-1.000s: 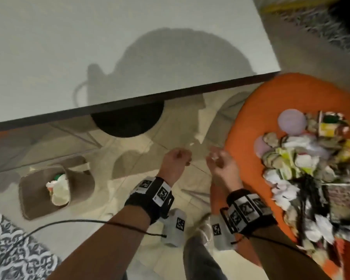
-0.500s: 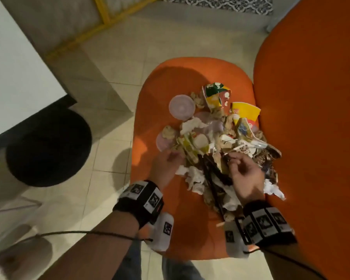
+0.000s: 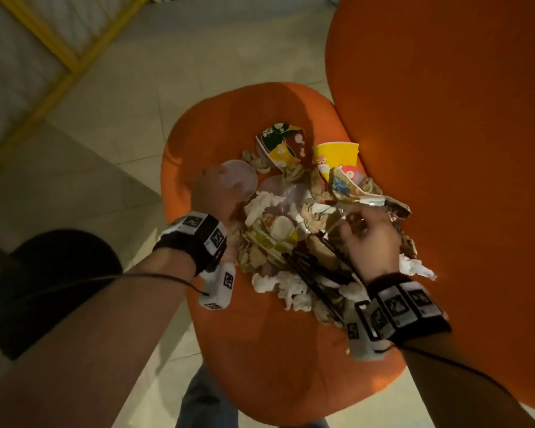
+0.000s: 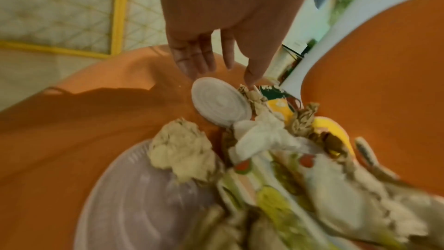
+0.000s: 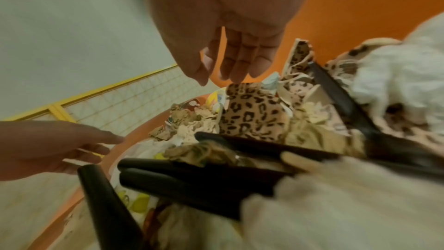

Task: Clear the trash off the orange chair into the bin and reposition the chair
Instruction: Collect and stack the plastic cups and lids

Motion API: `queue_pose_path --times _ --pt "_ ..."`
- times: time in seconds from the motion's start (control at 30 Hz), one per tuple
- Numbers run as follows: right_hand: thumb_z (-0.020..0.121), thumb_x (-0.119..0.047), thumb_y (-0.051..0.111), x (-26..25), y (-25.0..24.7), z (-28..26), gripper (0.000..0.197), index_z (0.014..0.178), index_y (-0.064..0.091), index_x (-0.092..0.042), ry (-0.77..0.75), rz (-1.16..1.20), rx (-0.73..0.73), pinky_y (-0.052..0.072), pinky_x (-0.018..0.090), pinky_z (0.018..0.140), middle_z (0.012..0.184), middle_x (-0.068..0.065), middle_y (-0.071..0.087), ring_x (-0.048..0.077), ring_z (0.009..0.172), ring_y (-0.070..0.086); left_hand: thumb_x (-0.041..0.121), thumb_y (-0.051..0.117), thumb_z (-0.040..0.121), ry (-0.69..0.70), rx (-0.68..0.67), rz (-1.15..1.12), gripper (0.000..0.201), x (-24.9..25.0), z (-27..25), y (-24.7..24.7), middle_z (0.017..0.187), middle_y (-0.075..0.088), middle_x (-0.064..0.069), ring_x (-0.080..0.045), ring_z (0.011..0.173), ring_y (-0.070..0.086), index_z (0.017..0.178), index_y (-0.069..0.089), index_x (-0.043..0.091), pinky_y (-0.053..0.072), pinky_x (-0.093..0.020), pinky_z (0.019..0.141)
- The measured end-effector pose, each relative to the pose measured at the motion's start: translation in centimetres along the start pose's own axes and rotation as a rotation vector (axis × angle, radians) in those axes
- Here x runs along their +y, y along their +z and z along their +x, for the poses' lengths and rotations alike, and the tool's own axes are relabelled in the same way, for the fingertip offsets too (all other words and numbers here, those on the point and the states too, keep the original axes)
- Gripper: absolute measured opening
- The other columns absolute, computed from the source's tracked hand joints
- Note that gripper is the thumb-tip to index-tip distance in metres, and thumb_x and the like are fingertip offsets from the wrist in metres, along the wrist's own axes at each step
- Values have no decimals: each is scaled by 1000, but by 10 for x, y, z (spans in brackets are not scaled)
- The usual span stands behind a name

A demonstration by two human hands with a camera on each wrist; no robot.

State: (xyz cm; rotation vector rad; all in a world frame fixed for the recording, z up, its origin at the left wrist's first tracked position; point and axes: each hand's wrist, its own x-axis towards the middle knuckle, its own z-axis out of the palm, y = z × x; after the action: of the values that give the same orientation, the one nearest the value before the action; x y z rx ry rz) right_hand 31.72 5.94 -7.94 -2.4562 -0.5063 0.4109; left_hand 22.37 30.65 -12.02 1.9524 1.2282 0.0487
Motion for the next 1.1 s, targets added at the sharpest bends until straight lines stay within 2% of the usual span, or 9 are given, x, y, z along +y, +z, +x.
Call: queue_pose_path --times 0.1,0.17,0.27,0.37,0.5,0.6,0.77,0.9,1.1 --pt "85 -9 62 -21 9 15 21 101 70 -19 -109 -29 -31 44 23 77 108 4 64 20 93 59 62 62 64 49 -207 289 87 -4 27 10 142 40 -15 -38 129 40 134 41 15 37 -50 105" --pt "84 -4 59 -32 15 28 23 98 72 -15 -170 -45 -82 47 28 81 104 6 66 22 95 60 56 66 71 144 -216 516 90 -2 32 13 150 28 -13 -37 133 31 142 28 15 33 -49 107" --pt "84 -5 56 -45 29 46 26 102 73 -15 -239 -139 -202 50 32 82 105 8 67 26 97 61 46 67 77 242 -145 588 83 -1 28 12 147 30 -12 -37 127 35 143 26 17 34 -46 102" --pt "84 -8 54 -53 46 63 33 112 69 -17 -322 -302 -289 51 37 79 110 10 65 30 102 59 34 73 74 277 -117 534 82 -2 24 12 137 36 -15 -35 122 39 142 29 20 38 -43 97" --pt "89 -27 58 -56 62 80 41 129 55 -17 -232 -523 -410 46 39 91 126 11 52 31 116 50 24 62 83 264 -44 417 44 -2 22 -2 123 47 -13 -34 111 48 124 49 17 42 -42 89" --pt "84 -39 64 -57 68 86 58 135 47 -18 -200 -612 -408 42 43 96 131 12 47 33 121 44 23 55 89 208 20 122 34 0 19 -16 125 50 -11 -32 114 51 123 49 17 45 -43 91" --pt "80 -47 66 -62 71 91 67 137 42 -22 -143 -718 -450 32 49 104 142 9 43 32 133 35 24 70 83 159 135 -198 49 -3 -16 -50 123 56 0 -17 109 53 127 50 15 43 -11 83" --pt "86 -28 56 -66 69 93 42 128 52 -22 -175 -713 -390 30 51 106 133 7 52 30 129 41 18 68 84 -1 -88 -209 39 -32 -55 -48 100 57 4 -5 82 53 119 54 10 39 -4 58" --pt "81 -12 60 -75 40 96 32 108 68 -27 -181 -480 -374 46 36 89 109 6 66 28 99 62 35 62 87 -86 -431 49 48 -75 -66 -27 116 56 -5 -22 109 55 126 48 12 39 -28 82"
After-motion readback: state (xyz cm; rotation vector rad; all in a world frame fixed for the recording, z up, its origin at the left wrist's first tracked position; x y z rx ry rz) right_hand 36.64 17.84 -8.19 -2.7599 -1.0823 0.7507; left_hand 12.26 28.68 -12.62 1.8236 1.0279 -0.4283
